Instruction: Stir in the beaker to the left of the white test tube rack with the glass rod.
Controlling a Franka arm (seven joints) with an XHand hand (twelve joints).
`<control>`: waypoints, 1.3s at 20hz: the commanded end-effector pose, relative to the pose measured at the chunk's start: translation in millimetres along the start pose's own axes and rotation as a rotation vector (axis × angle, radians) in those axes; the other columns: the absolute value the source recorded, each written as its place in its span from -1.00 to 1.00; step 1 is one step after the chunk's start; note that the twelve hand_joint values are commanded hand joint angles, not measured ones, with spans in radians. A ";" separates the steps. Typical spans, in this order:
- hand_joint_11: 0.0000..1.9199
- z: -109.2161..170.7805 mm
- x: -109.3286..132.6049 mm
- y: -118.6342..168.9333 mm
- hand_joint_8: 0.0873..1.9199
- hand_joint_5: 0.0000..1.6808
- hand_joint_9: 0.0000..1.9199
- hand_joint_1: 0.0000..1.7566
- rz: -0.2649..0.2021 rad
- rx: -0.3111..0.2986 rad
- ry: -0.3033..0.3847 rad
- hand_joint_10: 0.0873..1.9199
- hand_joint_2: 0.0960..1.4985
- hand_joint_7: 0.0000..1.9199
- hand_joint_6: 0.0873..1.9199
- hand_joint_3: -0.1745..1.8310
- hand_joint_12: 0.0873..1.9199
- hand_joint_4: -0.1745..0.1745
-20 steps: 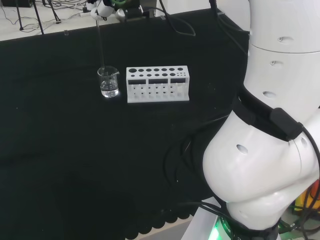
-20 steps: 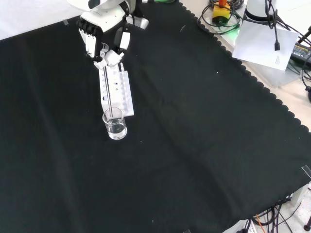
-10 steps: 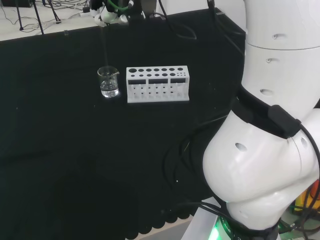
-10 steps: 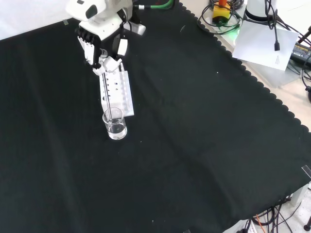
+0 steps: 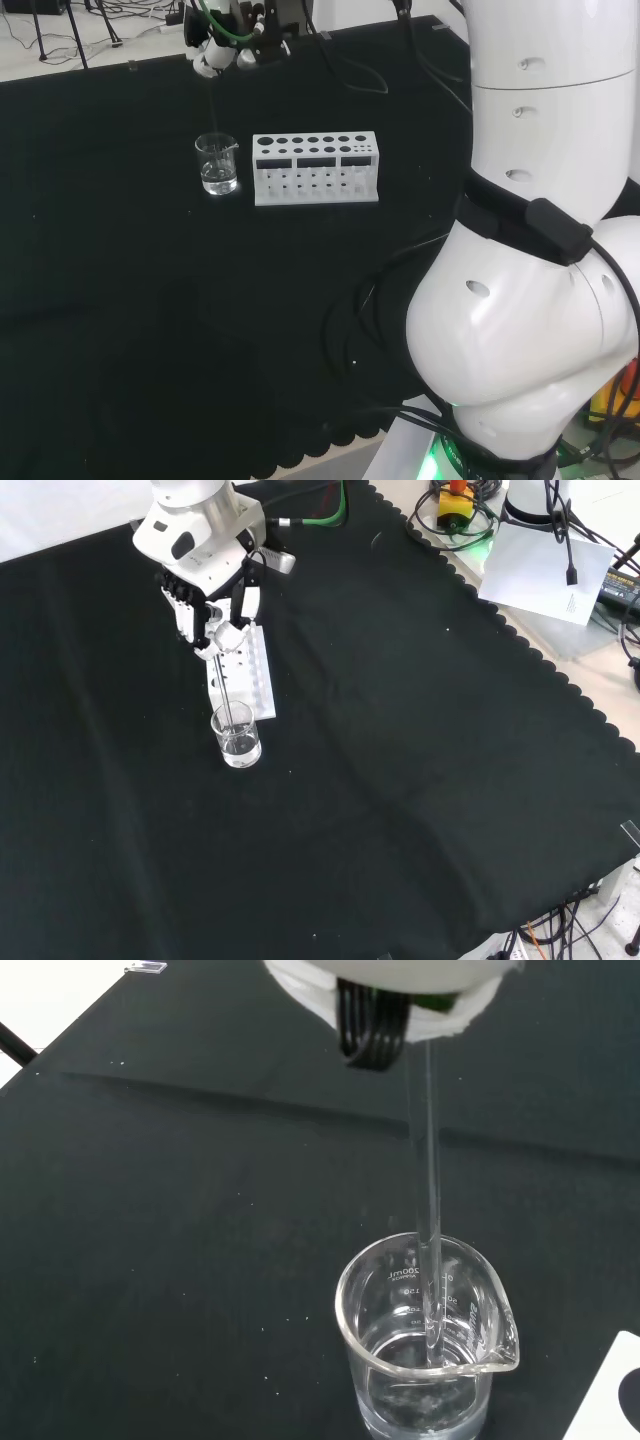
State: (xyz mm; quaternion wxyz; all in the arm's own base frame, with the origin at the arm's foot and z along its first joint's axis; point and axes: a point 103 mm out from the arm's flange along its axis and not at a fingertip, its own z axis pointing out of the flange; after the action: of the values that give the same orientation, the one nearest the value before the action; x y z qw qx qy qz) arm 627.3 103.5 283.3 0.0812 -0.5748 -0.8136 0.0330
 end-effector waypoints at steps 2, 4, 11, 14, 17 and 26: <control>0.72 1.9 2.3 4.6 0.06 0.34 0.71 0.49 0.007 -0.006 0.016 -0.16 -0.04 0.25 -0.44 -0.27 -0.26 -1.00; 0.72 -0.6 2.2 5.6 0.06 0.34 0.71 0.49 0.007 -0.007 0.019 -0.16 -0.04 0.25 -0.44 -0.27 -0.26 -1.00; 0.72 -1.8 4.9 7.8 0.05 0.34 0.71 0.49 0.006 -0.013 0.022 -0.16 -0.04 0.25 -0.44 -0.27 -0.26 -1.00; 0.72 -3.7 -2.5 6.2 0.05 0.34 0.71 0.49 0.015 -0.017 0.026 -0.16 -0.05 0.25 -0.44 -0.27 -0.26 -1.00; 0.72 -6.1 -12.0 2.8 0.05 0.34 0.71 0.49 0.033 -0.019 0.027 -0.16 -0.05 0.25 -0.44 -0.27 -0.26 -1.00; 0.72 3.9 4.2 -14.6 0.05 0.34 0.71 0.49 0.023 0.028 0.002 -0.16 -0.05 0.25 -0.45 -0.27 -0.26 -1.00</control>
State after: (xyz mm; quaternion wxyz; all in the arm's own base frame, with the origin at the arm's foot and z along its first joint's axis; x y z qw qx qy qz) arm 624.2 89.4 284.9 0.0876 -0.5878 -0.8036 0.0316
